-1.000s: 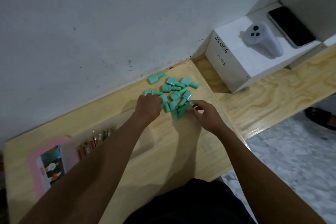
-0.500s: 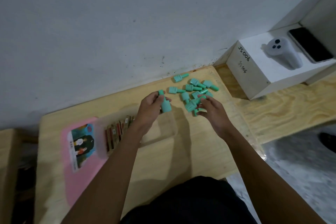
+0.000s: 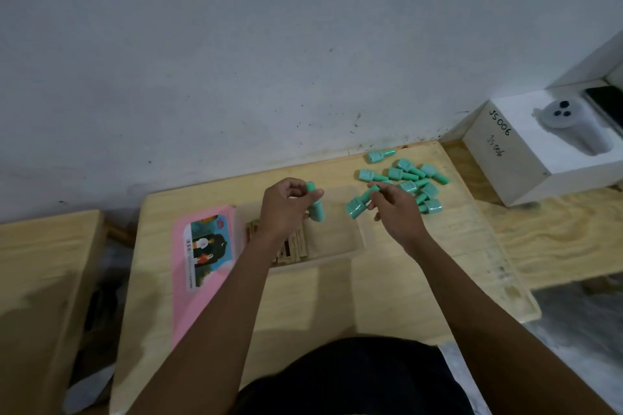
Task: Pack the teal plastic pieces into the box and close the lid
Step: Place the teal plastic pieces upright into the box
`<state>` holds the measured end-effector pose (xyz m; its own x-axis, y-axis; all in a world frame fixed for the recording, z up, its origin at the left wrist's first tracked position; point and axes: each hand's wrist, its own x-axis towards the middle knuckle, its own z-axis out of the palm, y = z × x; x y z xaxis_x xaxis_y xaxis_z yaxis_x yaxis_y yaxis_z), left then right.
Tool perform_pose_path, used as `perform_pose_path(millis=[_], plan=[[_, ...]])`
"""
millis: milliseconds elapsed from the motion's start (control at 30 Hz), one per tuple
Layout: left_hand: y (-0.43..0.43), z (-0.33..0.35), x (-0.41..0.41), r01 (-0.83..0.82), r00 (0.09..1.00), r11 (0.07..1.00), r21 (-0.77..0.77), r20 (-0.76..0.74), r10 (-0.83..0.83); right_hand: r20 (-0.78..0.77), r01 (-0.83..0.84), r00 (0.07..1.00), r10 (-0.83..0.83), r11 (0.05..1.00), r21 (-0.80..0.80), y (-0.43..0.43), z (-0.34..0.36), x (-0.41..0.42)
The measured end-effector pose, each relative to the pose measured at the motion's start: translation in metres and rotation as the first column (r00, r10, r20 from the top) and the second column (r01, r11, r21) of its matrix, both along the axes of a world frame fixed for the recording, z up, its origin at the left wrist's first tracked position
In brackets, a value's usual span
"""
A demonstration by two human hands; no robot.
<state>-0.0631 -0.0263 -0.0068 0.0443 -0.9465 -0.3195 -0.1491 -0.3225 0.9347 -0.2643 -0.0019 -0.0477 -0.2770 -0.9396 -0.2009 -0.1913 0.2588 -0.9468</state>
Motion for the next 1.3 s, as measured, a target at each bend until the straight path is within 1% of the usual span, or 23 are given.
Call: perform_pose_path(millis=[133,233,300,400,467,533,633,733,867,933,1033,1133,1200,1300], plan=[[-0.004,-0.009,0.003,-0.044,0.994,0.997,-0.065,0.096,0.050,-0.020,0.015,1.000,-0.015,1.000,-0.003,-0.008,-0.001,0.005],[-0.006,-0.017,0.000,-0.053,0.982,0.993,-0.106,0.175,0.071,-0.095,-0.018,0.995,0.016,1.000,-0.013,-0.016,-0.004,0.006],[-0.007,-0.021,-0.003,-0.055,0.972,0.990,-0.130,0.218,0.083,-0.158,-0.076,0.985,0.073,0.997,-0.011,-0.022,-0.006,0.004],[-0.009,-0.026,-0.009,-0.036,0.949,0.986,-0.164,0.303,0.085,-0.270,-0.230,0.936,0.225,0.973,0.013,-0.033,-0.007,-0.002],[-0.009,-0.029,-0.013,-0.024,0.940,0.984,-0.175,0.331,0.082,-0.405,-0.361,0.850,0.336,0.933,0.018,-0.039,-0.007,-0.006],[-0.010,-0.035,-0.016,-0.036,0.941,0.983,-0.179,0.326,0.094,-0.544,-0.473,0.725,0.424,0.879,0.054,-0.046,-0.006,-0.008],[-0.011,-0.045,-0.020,-0.061,0.945,0.984,-0.168,0.308,0.111,-0.667,-0.581,0.556,0.495,0.806,0.114,-0.053,-0.002,-0.008],[-0.011,-0.054,-0.024,-0.065,0.944,0.987,-0.146,0.312,0.109,-0.814,-0.640,0.370,0.447,0.758,0.125,-0.059,-0.004,-0.009],[-0.011,-0.061,-0.030,-0.072,0.940,0.990,-0.120,0.325,0.107,-0.916,-0.655,0.215,0.339,0.745,0.122,-0.061,-0.009,-0.008],[-0.011,-0.063,-0.033,-0.063,0.941,0.992,-0.108,0.326,0.095,-0.945,-0.647,0.152,0.288,0.752,0.125,-0.061,-0.013,-0.007],[-0.012,-0.069,-0.036,-0.047,0.948,0.995,-0.089,0.310,0.072,-0.960,-0.626,0.102,0.259,0.767,0.140,-0.058,-0.019,-0.006],[-0.014,-0.076,-0.039,-0.047,0.942,0.993,-0.110,0.325,0.081,-0.970,-0.602,0.067,0.232,0.785,0.146,-0.053,-0.024,-0.003],[-0.015,-0.080,-0.041,-0.052,0.939,0.991,-0.120,0.333,0.090,-0.975,-0.584,0.069,0.212,0.801,0.133,-0.051,-0.028,-0.002],[-0.015,-0.088,-0.043,-0.058,0.935,0.992,-0.110,0.343,0.093,-0.978,-0.581,0.109,0.180,0.809,0.085,-0.050,-0.035,-0.003]])
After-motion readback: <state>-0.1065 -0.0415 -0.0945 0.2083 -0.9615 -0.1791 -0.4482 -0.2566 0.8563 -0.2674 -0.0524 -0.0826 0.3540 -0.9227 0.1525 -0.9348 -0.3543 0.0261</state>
